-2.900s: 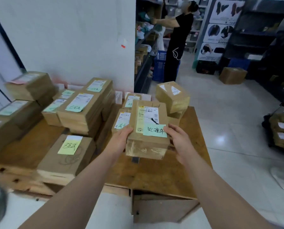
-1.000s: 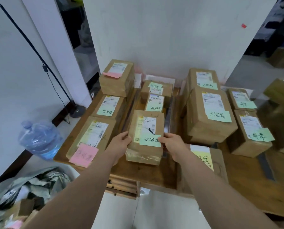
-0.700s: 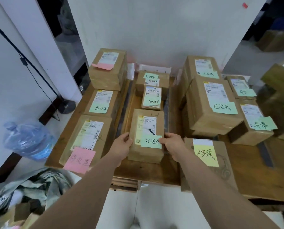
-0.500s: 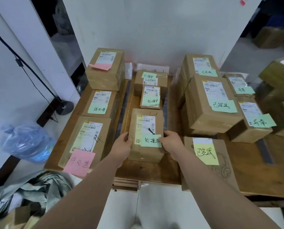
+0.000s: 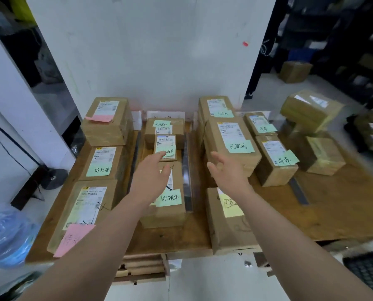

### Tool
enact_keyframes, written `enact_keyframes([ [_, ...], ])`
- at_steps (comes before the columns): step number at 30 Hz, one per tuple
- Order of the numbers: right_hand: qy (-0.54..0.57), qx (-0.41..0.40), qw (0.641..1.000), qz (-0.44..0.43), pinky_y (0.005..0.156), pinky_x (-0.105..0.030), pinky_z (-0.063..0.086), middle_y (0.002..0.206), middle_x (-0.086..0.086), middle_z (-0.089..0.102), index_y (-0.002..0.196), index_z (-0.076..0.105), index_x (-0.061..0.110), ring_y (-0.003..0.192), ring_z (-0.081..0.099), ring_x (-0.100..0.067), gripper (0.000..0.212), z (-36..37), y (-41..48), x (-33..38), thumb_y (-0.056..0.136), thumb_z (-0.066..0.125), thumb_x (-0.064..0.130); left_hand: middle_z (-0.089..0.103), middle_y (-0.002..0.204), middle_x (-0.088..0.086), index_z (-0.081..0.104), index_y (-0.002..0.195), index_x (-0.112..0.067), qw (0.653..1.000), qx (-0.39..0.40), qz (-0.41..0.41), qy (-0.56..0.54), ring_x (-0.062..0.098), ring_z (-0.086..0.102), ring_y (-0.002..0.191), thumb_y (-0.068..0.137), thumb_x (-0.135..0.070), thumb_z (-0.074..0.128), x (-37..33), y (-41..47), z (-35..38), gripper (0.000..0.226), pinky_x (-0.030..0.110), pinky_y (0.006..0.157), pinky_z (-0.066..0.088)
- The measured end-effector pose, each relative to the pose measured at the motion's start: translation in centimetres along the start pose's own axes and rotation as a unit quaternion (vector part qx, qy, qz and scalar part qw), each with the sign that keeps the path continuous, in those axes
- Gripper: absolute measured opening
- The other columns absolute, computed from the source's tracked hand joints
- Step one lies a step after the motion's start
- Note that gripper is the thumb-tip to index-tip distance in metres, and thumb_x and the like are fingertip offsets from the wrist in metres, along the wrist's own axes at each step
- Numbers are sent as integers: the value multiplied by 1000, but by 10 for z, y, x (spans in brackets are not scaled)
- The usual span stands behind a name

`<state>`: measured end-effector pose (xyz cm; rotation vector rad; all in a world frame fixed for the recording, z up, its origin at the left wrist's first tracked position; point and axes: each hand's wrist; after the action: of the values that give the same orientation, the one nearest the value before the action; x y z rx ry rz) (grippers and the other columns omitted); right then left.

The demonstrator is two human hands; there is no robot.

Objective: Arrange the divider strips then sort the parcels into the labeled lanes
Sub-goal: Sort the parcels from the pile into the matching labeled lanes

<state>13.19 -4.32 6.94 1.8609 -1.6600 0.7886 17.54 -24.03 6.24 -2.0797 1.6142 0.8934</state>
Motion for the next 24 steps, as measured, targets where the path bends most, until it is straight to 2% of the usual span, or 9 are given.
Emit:
enact_keyframes([
  [3,-29,-44,999,-4,79,-20,36,128,-3,62,139,50,22,91,57,-8,42,-48,-8,-19,98,53,30,55,140,-2,50,140,-26,997,-16,72,29,19,54,124,98,-34,53,-46,1,10,43,32,97,42],
  [5,-39,-82,996,0,80,-21,38,128,-2,62,138,52,22,100,60,-16,42,-81,-15,-38,96,55,30,59,135,-1,51,138,-25,991,-13,127,35,20,56,121,97,-35,55,-80,0,25,43,35,98,44],
  [8,-52,-123,991,16,94,-25,41,136,-1,58,137,53,19,121,54,-18,43,-130,-23,-74,95,57,30,60,132,-2,53,136,-25,983,-4,180,35,18,56,117,96,-36,56,-131,-8,57,42,27,91,39],
  [10,-59,-138,988,32,96,-28,44,137,-1,57,138,52,19,121,54,-18,44,-163,-27,-103,95,56,29,60,131,0,54,133,-24,981,6,195,18,21,55,118,96,-34,56,-165,-14,83,38,30,92,40],
  [13,-81,-146,985,47,88,-21,39,136,0,57,139,51,19,120,55,-17,44,-212,-32,-151,96,56,31,58,135,3,52,137,-20,973,33,225,26,24,54,122,97,-34,54,-215,-19,125,42,38,100,41],
  [16,-89,-138,984,65,89,-22,40,133,-1,60,136,55,18,118,57,-18,43,-261,-34,-198,95,57,30,55,140,2,48,141,-22,969,54,237,34,23,51,125,97,-36,52,-263,-24,168,46,41,105,41],
  [19,-101,-130,983,81,83,-17,34,129,-1,62,135,55,17,116,58,-17,42,-302,-33,-242,94,58,29,52,143,2,48,142,-23,972,55,228,31,23,48,130,97,-37,52,-307,-30,210,46,39,108,37],
  [24,-97,-123,983,91,90,-19,35,130,2,62,131,59,18,121,55,-17,37,-342,-23,-301,95,57,26,51,143,3,45,144,-22,972,96,210,42,23,47,131,98,-39,50,-356,-30,272,49,39,107,39],
])
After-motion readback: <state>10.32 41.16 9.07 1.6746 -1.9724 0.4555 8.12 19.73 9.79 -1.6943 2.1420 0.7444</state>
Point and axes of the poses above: each hand's wrist, its own y-axis towards the middle knuckle, its own z-axis out of the palm, x = y × z
